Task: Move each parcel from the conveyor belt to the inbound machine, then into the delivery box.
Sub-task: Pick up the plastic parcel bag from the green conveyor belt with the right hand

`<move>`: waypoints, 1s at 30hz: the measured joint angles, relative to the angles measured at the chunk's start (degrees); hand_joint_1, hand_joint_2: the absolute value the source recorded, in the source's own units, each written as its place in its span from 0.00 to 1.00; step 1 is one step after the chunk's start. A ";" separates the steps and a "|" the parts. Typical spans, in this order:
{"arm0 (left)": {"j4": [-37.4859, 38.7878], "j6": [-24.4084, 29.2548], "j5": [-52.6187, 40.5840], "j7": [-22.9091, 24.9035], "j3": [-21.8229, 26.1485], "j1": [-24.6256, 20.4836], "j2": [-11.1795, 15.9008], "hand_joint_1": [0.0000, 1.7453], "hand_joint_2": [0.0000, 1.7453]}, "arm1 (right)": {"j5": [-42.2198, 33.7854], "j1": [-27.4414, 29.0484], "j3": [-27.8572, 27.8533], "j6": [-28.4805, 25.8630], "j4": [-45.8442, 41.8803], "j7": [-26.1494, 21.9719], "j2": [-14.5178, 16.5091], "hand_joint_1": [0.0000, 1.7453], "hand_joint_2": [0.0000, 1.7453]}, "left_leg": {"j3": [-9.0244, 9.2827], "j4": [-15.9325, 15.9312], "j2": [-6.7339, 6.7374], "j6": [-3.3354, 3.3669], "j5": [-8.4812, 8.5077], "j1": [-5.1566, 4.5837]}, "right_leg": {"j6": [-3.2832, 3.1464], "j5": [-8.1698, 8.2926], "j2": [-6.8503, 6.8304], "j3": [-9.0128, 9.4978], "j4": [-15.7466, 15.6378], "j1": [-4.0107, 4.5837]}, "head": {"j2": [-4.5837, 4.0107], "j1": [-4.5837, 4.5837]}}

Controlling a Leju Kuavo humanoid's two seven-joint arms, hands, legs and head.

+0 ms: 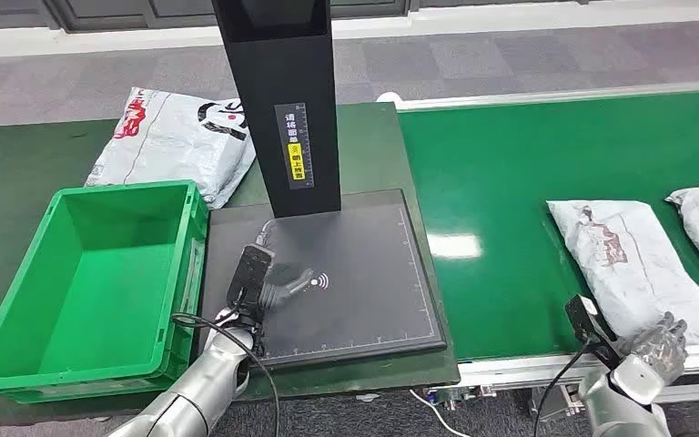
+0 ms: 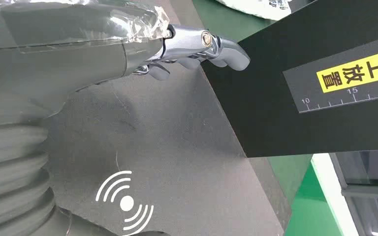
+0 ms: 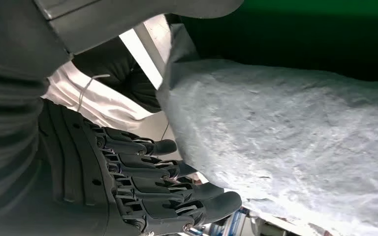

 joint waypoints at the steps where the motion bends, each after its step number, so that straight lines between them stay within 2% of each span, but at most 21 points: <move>1: 0.00 -0.01 -0.03 -0.04 0.07 0.00 0.01 0.00 1.00 | 0.00 -0.10 0.03 0.50 0.09 0.01 -0.09 0.00 1.00 | 0.00 0.00 0.00 0.00 0.00 0.00 | 0.00 0.00 0.00 0.00 0.00 0.00 | 0.00 0.00; 3: -0.01 -0.04 -0.11 -0.16 0.31 0.03 0.03 0.00 1.00 | -0.01 -0.39 0.16 1.84 0.29 0.04 -0.32 0.00 1.00 | 0.00 0.00 0.00 0.00 0.00 0.00 | 0.00 0.00 0.00 0.01 0.00 0.00 | 0.00 -0.01; 5: -0.03 -0.16 -0.19 -0.36 0.69 0.05 0.06 0.00 1.00 | -0.02 -0.96 0.33 3.71 0.52 -0.01 -0.62 0.06 1.00 | 0.01 0.00 0.01 0.01 0.00 0.00 | 0.02 0.01 0.00 0.03 -0.01 0.00 | 0.00 0.00; 8: -0.13 -0.68 -0.49 -0.66 1.17 0.05 0.13 0.00 1.00 | -0.45 -2.67 0.44 9.48 1.21 -1.26 -1.13 0.77 1.00 | 0.05 0.02 0.04 0.03 0.01 0.00 | 0.07 0.05 0.06 0.06 -0.02 0.00 | 0.00 0.01; 9: -0.16 -0.92 -0.73 -0.78 1.30 0.05 0.14 0.00 1.00 | -1.01 -3.41 0.45 12.57 1.52 -2.23 -1.30 0.98 1.00 | 0.08 0.04 0.08 0.03 0.00 0.00 | 0.09 0.07 0.10 0.08 -0.03 0.00 | 0.00 0.00; 12: -0.17 -1.51 -1.60 -1.09 1.85 0.02 0.15 0.00 1.00 | -3.46 -5.25 0.46 21.42 2.29 -5.55 -1.93 1.00 1.00 | 0.18 0.09 0.20 0.07 -0.02 0.03 | 0.14 0.11 0.23 0.18 -0.08 0.04 | 0.00 -0.01; 14: -0.17 -1.61 -1.96 -1.15 2.22 0.02 0.15 0.00 1.00 | -4.27 -5.95 0.62 24.22 2.59 -6.81 -2.38 1.00 1.00 | 0.24 0.11 0.23 0.12 -0.04 0.04 | 0.17 0.13 0.25 0.28 -0.11 0.04 | 0.00 0.00; 16: -0.17 -1.52 -2.19 -1.15 2.52 0.03 0.15 0.00 1.00 | -4.54 -6.40 0.88 24.60 2.76 -7.14 -2.69 1.00 1.00 | 0.26 0.12 0.24 0.15 -0.04 0.04 | 0.22 0.17 0.25 0.33 -0.13 0.04 | 0.00 0.01; 24: -0.54 -1.13 -3.91 -0.69 3.69 0.33 0.15 0.00 1.00 | -7.24 -6.86 1.88 20.91 2.96 -10.00 -2.85 1.00 1.00 | 0.28 0.14 0.27 0.16 -0.02 0.04 | 0.24 0.21 0.25 0.34 -0.13 0.06 | 0.00 -0.01; 30: -1.56 0.72 -6.25 -0.15 4.66 0.61 0.15 0.00 1.00 | -15.37 -4.70 3.92 11.37 0.04 -18.25 -1.03 1.00 1.00 | 0.17 0.11 0.18 0.15 -0.02 0.04 | 0.20 0.17 0.20 0.24 -0.06 0.05 | 0.00 -0.01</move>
